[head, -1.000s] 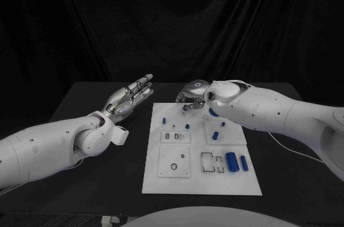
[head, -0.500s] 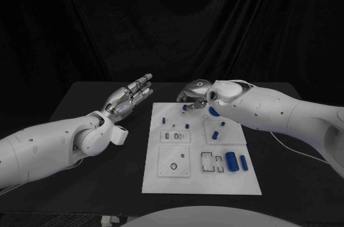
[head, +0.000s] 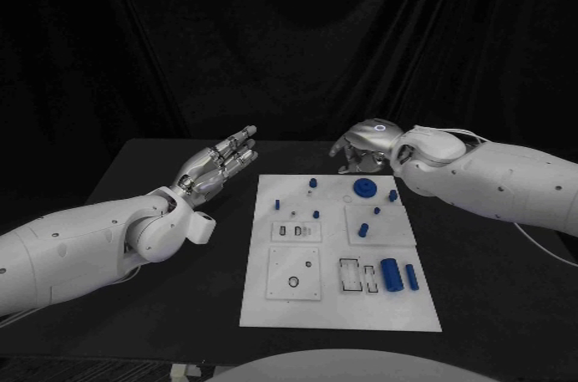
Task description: Assemble the parts on the task board
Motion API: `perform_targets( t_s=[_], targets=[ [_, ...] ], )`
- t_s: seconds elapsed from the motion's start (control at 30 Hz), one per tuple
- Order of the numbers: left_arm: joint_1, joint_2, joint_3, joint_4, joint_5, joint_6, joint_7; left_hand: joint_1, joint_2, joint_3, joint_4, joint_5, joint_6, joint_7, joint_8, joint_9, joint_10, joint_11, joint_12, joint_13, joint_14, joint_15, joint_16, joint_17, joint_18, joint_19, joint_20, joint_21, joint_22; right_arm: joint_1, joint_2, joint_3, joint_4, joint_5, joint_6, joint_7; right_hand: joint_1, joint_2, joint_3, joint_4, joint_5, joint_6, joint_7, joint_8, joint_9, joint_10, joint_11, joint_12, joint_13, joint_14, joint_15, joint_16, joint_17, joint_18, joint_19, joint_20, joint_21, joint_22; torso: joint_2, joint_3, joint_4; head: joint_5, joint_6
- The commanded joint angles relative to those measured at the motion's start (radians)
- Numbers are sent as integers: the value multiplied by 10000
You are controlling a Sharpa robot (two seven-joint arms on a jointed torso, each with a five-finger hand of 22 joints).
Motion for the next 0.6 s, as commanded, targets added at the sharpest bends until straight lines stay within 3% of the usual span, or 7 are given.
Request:
perform_targets(
  t_s=[0.03,0.07,0.1,0.17,0.2,0.33,0.6],
  targets=[
    [-3,22,11,8,13,149,318,69,7,45,-2,28,6,84,40,3,-1,99,-35,-9,-3,85,-36,-15,55,-29,63,-58,-14,47,-400,-1,347,423,-511,-546,-126,40,-158,35,-29,77,20,34,-6,-18,-34,1998,1957,39,36,494,951,170,-214,68,-491,-225,-55,-38,-49,34,-34],
    [-5,26,11,4,13,156,315,70,9,49,-4,28,4,87,40,3,-1,104,-35,-9,-3,87,-36,-15,56,-29,68,-58,-14,54,-523,-1,422,460,-476,-624,-233,59,-255,13,-27,198,-38,88,56,1206,-134,5007,5192,734,-16,1843,2863,3,332,61,289,485,-64,-42,-60,50,-49],
    [-8,31,11,-3,13,167,311,71,11,53,-6,28,2,90,39,3,-1,109,-35,-9,-3,91,-36,-15,58,-29,73,-58,-14,61,-655,-1,491,505,-430,-714,-624,131,-357,-117,-21,344,-70,188,211,2465,-153,7680,8254,1702,-133,3634,5378,-363,1424,-9,2069,1967,-75,-46,-74,76,-98],
    [-13,45,11,-18,13,190,302,74,17,63,-11,29,3,98,39,3,-1,122,-35,-9,-3,99,-36,-15,61,-29,87,-58,-14,60,-875,-2,563,588,-315,-881,-1006,15,-382,105,70,640,-48,498,558,3766,-165,9552,10730,2581,-185,4996,7514,-786,2667,-89,4277,3796,-89,-49,-94,103,-136],
    [-15,49,11,-22,13,198,301,74,17,63,-11,29,3,98,39,3,-1,122,-35,-9,-3,99,-36,-15,61,-29,87,-58,-14,54,-936,-2,571,608,-278,-932,-1091,-28,-350,111,91,619,46,573,658,3766,-238,9552,10730,2581,-188,4996,7514,-835,2774,-65,4505,3996,-97,-51,-102,106,-153],
    [-23,66,11,-31,13,224,304,76,20,72,-17,28,-6,106,36,1,-1,136,-35,-9,-3,111,-36,-15,65,-29,102,-58,-14,-36,-1118,-3,526,663,-27,-1161,-1609,-248,-176,147,408,359,60,1164,1268,3766,-148,9552,10730,2581,-120,4996,7514,-1201,3792,-85,6088,5224,-139,-58,-154,140,-194],
    [-34,82,11,-40,13,267,304,81,26,92,-31,30,-10,124,35,1,-1,160,-35,-9,-3,138,-36,-15,73,-29,137,-58,-14,-373,-1177,-4,272,692,530,-1526,-1926,-386,-177,147,532,-557,133,1034,1308,3766,-87,9552,10730,2581,-74,4996,7514,-1388,4275,-44,6699,5638,-160,-63,-184,147,-210]
  ],
)
